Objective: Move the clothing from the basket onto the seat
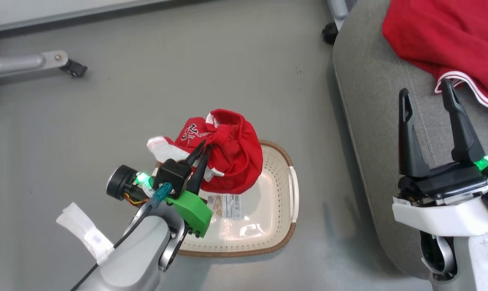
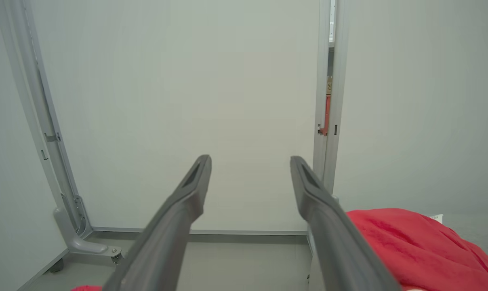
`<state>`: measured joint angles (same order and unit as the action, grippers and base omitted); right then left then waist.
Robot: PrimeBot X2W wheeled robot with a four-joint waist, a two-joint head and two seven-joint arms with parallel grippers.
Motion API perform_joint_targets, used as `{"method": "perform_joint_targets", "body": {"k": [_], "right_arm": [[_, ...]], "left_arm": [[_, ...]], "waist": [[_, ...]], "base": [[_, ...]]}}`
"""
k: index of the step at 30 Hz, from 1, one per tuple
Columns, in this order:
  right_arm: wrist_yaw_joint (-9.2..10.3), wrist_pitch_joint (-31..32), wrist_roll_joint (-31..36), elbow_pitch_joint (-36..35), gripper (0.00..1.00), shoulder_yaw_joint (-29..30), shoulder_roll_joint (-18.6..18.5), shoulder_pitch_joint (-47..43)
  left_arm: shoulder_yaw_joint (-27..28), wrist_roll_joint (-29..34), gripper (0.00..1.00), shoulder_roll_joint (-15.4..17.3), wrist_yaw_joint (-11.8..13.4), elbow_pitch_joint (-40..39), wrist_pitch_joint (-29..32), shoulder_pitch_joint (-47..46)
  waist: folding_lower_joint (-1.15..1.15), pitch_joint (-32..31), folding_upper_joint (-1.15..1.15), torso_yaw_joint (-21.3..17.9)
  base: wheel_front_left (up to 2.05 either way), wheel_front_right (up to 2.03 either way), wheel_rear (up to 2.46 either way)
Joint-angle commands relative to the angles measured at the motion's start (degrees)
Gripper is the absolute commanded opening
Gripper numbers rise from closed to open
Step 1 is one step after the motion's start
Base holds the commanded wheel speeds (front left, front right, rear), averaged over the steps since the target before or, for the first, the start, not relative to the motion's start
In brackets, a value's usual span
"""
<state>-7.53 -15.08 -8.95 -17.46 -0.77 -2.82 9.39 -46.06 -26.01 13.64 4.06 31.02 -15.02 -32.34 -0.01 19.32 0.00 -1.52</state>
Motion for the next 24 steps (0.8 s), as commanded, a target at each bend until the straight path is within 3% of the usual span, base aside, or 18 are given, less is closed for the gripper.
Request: {"method": "perform_joint_targets", "body": {"k": [1,13,24], "right_arm": [[0.07,-0.1,-0.4,0.4,1.00,-0.1,-0.1,-1.5],[0.07,-0.1,-2.3,4.5,1.00,-3.1,-0.1,-7.6],[0.07,-0.1,-1.9,6.9,1.00,-6.1,-0.1,-11.0]], "left_arm": [[0.9,0.8,0.00,0.5,0.5,-1.4,-0.2,1.8],[10.0,5.0,0.00,-0.9,1.0,-14.0,-0.2,11.9],[12.4,7.0,0.00,-1.3,-0.1,-17.6,-0.2,14.5]], "waist": [[0.01,-7.5,0.00,1.1],[0.01,-16.5,0.00,2.3],[0.01,-18.8,0.00,3.3]], "base": [[0.00,0.00,0.00],[0.00,0.00,0.00],[0.00,0.00,0.00]]}}
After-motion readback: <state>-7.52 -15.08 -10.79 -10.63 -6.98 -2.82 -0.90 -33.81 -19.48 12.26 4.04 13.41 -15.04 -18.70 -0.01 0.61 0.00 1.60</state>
